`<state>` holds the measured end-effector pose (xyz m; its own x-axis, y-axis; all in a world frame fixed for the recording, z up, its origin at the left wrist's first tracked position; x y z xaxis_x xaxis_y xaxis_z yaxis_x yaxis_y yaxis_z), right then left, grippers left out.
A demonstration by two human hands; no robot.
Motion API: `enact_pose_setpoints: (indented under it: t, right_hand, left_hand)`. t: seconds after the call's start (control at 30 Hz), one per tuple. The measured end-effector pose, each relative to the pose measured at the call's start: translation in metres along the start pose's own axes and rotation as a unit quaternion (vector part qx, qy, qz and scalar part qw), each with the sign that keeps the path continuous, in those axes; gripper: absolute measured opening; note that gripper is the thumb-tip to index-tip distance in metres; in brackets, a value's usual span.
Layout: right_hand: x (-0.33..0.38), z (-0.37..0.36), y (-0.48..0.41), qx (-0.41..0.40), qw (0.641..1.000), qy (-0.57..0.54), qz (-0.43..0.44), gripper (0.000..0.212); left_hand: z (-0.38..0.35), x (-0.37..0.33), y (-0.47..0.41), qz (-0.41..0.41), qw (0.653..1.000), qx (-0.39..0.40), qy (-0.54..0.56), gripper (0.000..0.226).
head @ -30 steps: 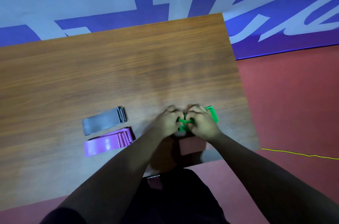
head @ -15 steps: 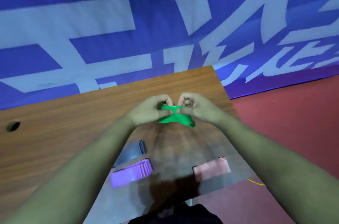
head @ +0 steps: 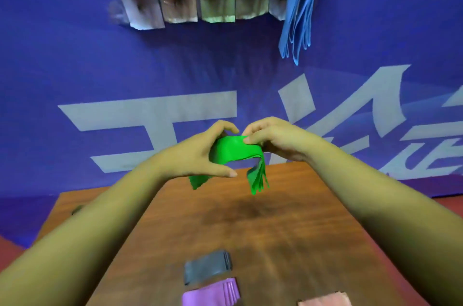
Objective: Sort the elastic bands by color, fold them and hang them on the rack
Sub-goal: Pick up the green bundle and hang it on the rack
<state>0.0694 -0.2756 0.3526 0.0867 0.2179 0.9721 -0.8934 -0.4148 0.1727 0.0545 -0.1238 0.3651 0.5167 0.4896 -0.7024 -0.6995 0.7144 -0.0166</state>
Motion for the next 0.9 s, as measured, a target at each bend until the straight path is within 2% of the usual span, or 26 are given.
enact_pose_setpoints:
  t: [0.2,0.33,0.43,0.5,0.53,0.6,0.7,0.8,0.9]
  right_hand:
    - [0.063,-0.019,0.0,-0.006,0.997,0.023,0.068,0.012]
    - [0.108,-0.022,0.009,-0.065,0.977,0.126,0.16,0.01]
    - [0.136,-0.03,0.019,-0.073,0.96,0.175,0.208,0.031]
    - [0.15,-0.035,0.022,-0.078,0.935,0.264,0.225,0.046]
    - [0.156,-0.034,0.022,-0.095,0.911,0.321,0.239,0.048]
    - [0.169,-0.03,0.022,-0.15,0.865,0.395,0.272,0.038]
    - [0.19,-0.018,0.025,-0.219,0.85,0.38,0.293,0.02]
    - [0.211,-0.008,0.028,-0.253,0.836,0.371,0.316,0.019]
    - [0.23,0.006,0.03,-0.275,0.838,0.333,0.335,0.019]
  left_hand:
    - [0.06,-0.029,0.018,-0.035,0.995,-0.089,0.005,0.034]
    - [0.096,-0.044,0.02,-0.05,0.988,-0.137,0.04,0.029]
    - [0.121,-0.057,0.019,-0.056,0.984,-0.162,0.045,0.028]
    - [0.134,-0.065,0.019,-0.056,0.982,-0.174,0.038,0.027]
    - [0.14,-0.068,0.018,-0.056,0.982,-0.179,0.03,0.027]
    - [0.149,-0.076,0.018,-0.061,0.981,-0.185,0.018,0.022]
    - [0.162,-0.089,0.016,-0.069,0.977,-0.2,-0.006,0.017]
    - [0.173,-0.105,0.014,-0.092,0.972,-0.211,-0.051,0.024]
    - [0.184,-0.123,0.007,-0.116,0.958,-0.234,-0.117,0.031]
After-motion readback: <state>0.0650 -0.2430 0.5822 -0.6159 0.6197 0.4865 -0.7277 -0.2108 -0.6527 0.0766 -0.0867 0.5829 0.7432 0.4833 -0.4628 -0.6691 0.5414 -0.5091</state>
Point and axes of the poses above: each hand's wrist, its own y-axis away from the middle knuckle, its own z-axis out of the back of the hand, x = y × z, the point moved 7 cm from there along -y, towards the middle knuckle, and after that the axes turned 2 degrees about x, right-handed, at the moved point
